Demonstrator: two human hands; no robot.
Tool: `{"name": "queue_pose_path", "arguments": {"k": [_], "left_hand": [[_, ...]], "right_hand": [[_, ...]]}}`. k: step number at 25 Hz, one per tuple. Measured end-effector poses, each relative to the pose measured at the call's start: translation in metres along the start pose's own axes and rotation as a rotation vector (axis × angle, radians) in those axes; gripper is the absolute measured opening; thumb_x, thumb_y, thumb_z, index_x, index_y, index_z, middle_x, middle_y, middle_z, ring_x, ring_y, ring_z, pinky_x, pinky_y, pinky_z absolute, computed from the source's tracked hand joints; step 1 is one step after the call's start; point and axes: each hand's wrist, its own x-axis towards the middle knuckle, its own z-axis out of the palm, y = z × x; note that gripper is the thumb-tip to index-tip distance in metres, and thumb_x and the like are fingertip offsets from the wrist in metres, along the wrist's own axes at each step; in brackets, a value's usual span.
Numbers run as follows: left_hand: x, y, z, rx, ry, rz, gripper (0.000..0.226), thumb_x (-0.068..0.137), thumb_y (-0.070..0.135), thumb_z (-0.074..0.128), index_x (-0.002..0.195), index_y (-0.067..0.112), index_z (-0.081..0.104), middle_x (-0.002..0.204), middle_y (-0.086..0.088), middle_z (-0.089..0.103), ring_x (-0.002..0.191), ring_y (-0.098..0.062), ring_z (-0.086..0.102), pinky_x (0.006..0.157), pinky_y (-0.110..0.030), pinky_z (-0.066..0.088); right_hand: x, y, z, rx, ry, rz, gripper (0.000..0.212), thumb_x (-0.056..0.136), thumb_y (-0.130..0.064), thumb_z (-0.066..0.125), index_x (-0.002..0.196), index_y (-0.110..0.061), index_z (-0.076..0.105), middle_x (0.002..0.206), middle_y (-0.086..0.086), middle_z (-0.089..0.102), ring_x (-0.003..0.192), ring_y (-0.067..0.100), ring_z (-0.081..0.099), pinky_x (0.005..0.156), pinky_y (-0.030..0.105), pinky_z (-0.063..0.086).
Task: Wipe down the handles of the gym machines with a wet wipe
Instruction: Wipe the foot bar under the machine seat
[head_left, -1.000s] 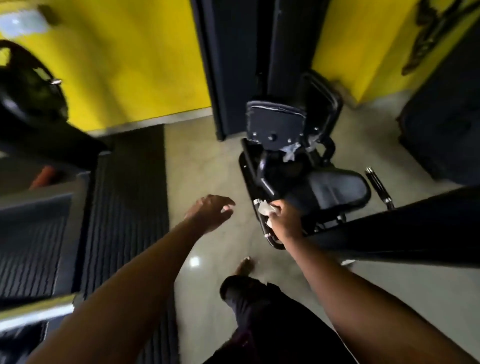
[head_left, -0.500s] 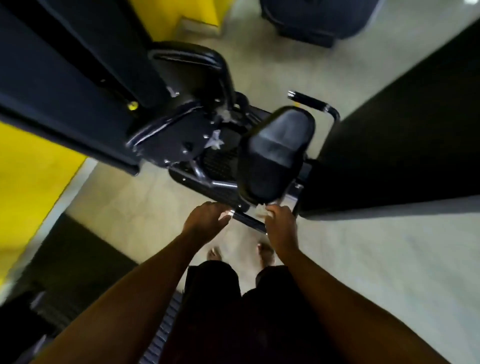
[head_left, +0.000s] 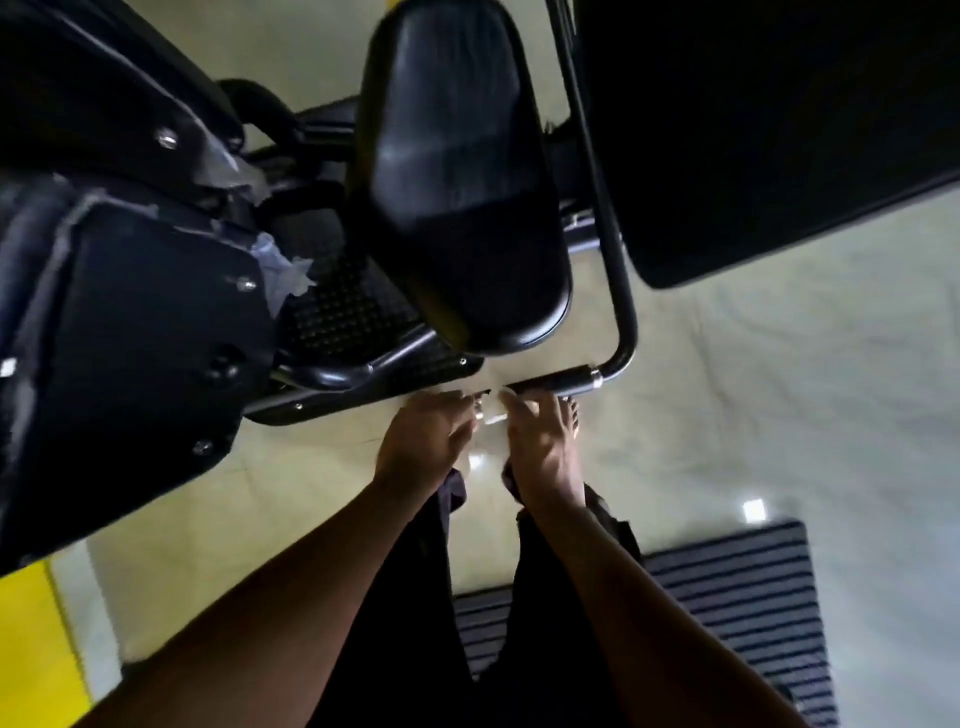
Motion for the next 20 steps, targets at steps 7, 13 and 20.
{"name": "queue_pose_path", "arguments": {"k": [7,13,20], "left_hand": [[0.024,-0.059,0.053,-0.036,0.033,0.194,0.031,0.096,0.029,0.057,0.115,0.009,0.071,0.107,-0.003,0.074,0.096,-0.019,0.062,0.088,-0.03,0.05],[0.026,-0.06,0.057,-0.023,0.037,0.248,0.025,0.093,0.026,0.065,0.109,0.008,0.072,0.101,-0.002,0.074,0.093,-0.018,0.063,0.082,-0.034,0.055],[0.029,-0.066,0.055,-0.029,0.035,0.271,0.028,0.089,0.023,0.071,0.113,0.009,0.073,0.106,0.0,0.074,0.097,-0.015,0.065,0.082,-0.034,0.058]], "right_hand": [[0.015,0.01,0.065,-0.045,0.081,-0.184,0.028,0.088,-0.004,0.063,0.116,-0.005,0.069,0.113,0.016,0.062,0.112,0.031,0.05,0.095,0.033,0.042],[0.011,0.029,0.067,-0.044,0.152,-0.037,0.025,0.095,-0.007,0.055,0.116,-0.007,0.068,0.114,0.012,0.062,0.111,0.032,0.056,0.083,0.046,0.053],[0.015,0.063,0.051,-0.065,0.217,-0.007,0.025,0.095,-0.002,0.056,0.118,-0.002,0.067,0.112,0.014,0.062,0.109,0.03,0.054,0.08,0.041,0.056]]}}
